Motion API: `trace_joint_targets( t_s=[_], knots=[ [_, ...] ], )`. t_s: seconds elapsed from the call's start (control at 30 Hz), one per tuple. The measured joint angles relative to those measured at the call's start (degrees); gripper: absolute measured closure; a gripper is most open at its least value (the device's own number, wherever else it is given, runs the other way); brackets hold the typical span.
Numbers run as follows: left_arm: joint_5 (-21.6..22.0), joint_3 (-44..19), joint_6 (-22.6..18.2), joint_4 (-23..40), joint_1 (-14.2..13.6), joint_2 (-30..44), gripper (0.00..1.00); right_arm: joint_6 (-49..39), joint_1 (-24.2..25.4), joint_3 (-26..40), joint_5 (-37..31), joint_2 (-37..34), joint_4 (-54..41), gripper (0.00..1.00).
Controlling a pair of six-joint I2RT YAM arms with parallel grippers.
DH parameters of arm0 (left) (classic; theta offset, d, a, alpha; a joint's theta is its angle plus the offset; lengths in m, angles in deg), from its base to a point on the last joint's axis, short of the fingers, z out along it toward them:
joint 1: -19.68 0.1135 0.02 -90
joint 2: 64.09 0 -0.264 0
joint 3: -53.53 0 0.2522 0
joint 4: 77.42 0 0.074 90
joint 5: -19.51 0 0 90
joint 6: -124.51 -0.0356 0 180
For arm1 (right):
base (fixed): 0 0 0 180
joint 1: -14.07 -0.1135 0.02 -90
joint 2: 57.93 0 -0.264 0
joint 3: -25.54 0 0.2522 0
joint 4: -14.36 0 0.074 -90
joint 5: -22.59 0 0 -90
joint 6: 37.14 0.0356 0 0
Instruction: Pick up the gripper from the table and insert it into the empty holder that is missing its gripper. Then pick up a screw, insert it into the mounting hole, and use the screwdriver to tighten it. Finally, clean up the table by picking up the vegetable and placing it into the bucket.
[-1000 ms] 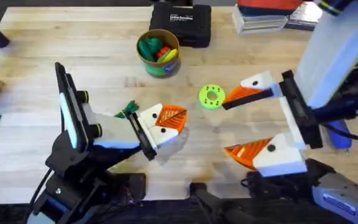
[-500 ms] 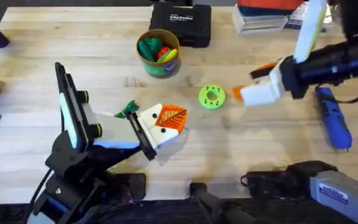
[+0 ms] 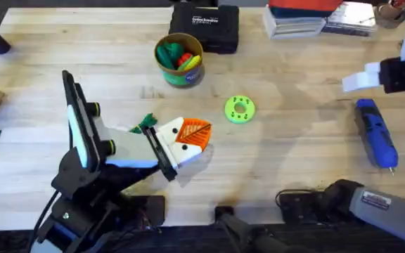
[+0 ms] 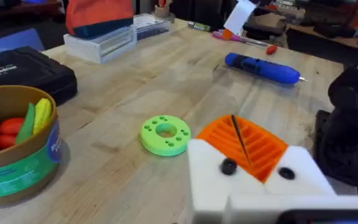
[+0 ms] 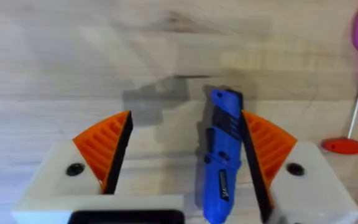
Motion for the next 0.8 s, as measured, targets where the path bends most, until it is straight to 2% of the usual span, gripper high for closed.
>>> trace_joint_targets(
  t_s=[0.33, 0.53, 0.8],
  knots=[
    [0.0, 0.0, 0.0, 0.0, 0.0, 0.0, 0.989, -5.5, 9.9, 0.0, -1.9, -10.2, 0.0, 0.007],
    [0.0, 0.0, 0.0, 0.0, 0.0, 0.0, 0.989, -9.0, 13.0, 0.0, -2.1, -16.0, -1.5, 0.007],
    [0.0, 0.0, 0.0, 0.0, 0.0, 0.0, 0.978, -11.0, 15.8, 0.0, -2.0, -22.9, 1.5, 0.007]
  ],
)
